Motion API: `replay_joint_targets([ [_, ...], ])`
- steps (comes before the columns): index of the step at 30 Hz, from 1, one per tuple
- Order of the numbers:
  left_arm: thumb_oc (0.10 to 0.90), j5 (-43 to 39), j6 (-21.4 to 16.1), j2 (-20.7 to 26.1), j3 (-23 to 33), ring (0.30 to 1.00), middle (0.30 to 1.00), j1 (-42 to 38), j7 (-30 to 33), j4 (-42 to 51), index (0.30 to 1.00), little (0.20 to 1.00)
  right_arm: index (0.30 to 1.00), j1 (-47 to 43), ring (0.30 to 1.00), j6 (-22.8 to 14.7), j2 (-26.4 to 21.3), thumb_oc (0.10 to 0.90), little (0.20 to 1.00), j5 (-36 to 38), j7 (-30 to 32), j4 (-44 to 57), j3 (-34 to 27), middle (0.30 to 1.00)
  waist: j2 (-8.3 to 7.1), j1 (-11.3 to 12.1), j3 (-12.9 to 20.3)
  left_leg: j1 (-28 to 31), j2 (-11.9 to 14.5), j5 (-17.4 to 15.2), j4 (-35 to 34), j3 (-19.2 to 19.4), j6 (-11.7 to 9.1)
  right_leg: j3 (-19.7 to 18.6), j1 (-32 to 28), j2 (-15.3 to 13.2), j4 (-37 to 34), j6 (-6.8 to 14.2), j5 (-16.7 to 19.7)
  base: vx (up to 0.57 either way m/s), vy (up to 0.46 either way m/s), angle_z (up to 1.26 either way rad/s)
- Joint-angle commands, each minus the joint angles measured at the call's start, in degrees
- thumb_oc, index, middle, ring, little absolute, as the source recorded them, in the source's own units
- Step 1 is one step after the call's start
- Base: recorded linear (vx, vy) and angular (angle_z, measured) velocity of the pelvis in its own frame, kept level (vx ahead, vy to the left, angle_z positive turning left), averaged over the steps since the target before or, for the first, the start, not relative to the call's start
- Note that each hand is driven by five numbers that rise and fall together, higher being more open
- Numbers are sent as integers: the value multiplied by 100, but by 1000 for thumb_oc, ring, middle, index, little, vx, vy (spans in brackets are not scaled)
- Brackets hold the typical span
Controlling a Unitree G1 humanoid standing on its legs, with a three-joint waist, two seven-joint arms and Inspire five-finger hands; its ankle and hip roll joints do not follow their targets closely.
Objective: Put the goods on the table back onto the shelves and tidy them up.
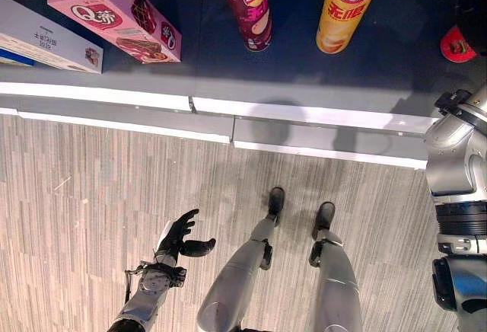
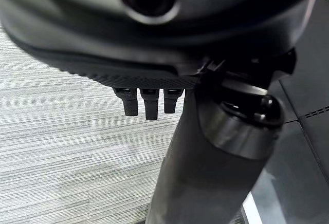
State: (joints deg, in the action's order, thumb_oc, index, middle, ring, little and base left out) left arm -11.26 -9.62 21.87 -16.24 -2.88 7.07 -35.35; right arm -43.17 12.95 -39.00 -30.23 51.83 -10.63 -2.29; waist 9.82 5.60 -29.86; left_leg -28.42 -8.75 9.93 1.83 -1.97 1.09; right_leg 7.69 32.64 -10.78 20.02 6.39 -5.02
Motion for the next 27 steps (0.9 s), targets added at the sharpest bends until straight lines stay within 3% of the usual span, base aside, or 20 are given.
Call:
replay_joint_targets([
  [1,800,-131,-108,296,-71,900,900,232,197,100,900,900,900,-654,900,-631,-396,800,900,433,461,657,-317,900,57,-134,7,51,298,-1445,1046,-84,-275,43,-341,-707,-1781,641,1781,0,0,0],
  [13,800,-177,-4,296,-92,900,900,176,164,34,900,900,900,-311,900,-1427,282,800,900,1562,247,654,-475,900,13,-206,7,16,305,-1380,994,-78,-261,65,-306,-707,-1784,608,1781,3,-1,0],
  [18,800,-158,1,302,-85,900,900,188,138,25,900,900,900,-295,900,-1450,232,800,900,1494,155,740,-478,900,22,-201,7,13,307,-1381,990,-70,-261,63,-300,-694,-1786,607,1777,7,-1,0],
  [21,800,-186,15,326,-44,900,900,233,94,49,900,900,900,-493,900,-1358,-124,800,900,1122,13,1087,-365,900,7,-164,7,91,338,-1422,972,-57,-270,74,-364,-669,-1786,617,1752,12,1,0],
  [27,800,-175,40,308,-22,900,900,224,131,26,900,900,900,-395,900,-1357,-36,800,900,1137,-10,1139,-386,900,-60,-204,7,84,318,-1366,959,-68,-263,77,-354,-691,-1789,605,1784,0,0,0],
])
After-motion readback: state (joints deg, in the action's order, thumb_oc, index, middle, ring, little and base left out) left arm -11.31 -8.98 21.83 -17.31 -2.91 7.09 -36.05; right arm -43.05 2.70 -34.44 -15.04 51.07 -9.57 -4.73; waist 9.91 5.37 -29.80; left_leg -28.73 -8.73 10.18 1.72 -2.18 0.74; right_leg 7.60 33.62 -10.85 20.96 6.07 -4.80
